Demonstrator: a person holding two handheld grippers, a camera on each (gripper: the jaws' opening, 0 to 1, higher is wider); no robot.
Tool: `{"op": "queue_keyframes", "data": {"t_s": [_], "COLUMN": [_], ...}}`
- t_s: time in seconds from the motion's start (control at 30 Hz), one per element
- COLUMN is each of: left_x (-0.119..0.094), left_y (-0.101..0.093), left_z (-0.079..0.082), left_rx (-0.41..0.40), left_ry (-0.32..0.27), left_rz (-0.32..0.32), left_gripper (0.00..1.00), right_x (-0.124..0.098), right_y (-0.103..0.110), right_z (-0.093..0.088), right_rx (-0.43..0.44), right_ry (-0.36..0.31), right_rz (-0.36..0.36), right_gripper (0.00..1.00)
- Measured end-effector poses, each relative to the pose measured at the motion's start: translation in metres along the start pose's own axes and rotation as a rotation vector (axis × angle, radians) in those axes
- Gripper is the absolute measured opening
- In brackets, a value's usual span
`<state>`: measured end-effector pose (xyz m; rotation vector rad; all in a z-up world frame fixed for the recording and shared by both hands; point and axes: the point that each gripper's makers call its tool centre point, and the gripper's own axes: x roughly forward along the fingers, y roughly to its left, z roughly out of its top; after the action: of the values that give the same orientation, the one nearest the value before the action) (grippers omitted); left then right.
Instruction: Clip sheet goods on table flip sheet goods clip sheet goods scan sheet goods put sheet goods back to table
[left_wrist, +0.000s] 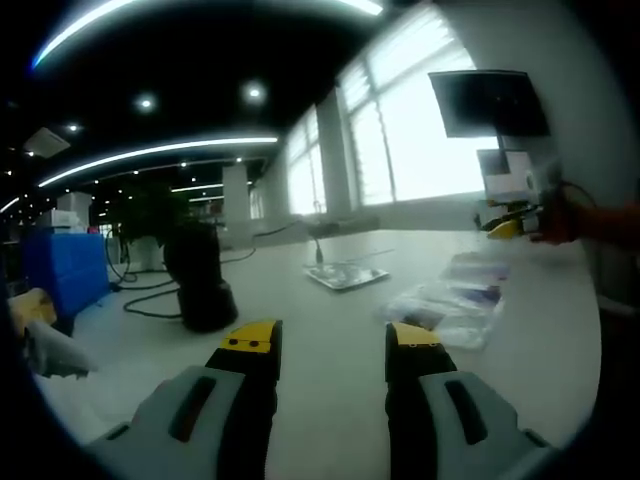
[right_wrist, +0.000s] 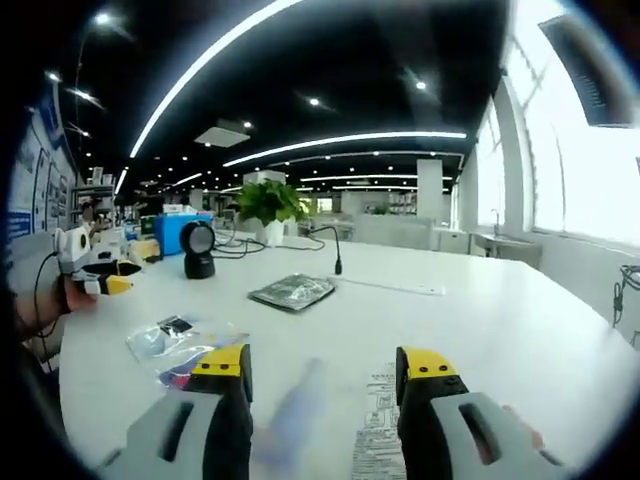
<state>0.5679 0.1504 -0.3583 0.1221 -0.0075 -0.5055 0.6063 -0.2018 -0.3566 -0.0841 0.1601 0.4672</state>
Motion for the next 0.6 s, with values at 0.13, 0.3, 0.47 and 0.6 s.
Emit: {"op": "queue_keyframes", "data": {"t_s": [0.13, 0.3, 0.47, 0.6], "left_x": [0.0, 0.0, 0.0, -0.001], "left_y": [0.0, 0.0, 0.0, 0.0], "left_z": [0.0, 0.0, 0.0, 0.0], "left_rx": [0.0, 0.0, 0.0, 0.0], "left_ry": [0.001, 0.001, 0.001, 0.0], "left_rz": [0.0, 0.0, 0.001, 0.001], "left_gripper": [0.34, 0.34, 0.34, 0.34], "right_x": [0.002, 0.006, 0.007, 0.007], "right_y": [-0.002, 0.001, 0.007, 0.009], "right_z": [-0.019, -0.034, -0.051, -0.061], "right_rx": [-0.055, -0.047, -0.076, -0.057], "right_ry": [0.077, 0.127, 0.197, 0.237], "right_rz": [0.027, 0.063, 0.095, 0.112], "right_gripper": [0.51, 0.5, 0.49, 0.48]}}
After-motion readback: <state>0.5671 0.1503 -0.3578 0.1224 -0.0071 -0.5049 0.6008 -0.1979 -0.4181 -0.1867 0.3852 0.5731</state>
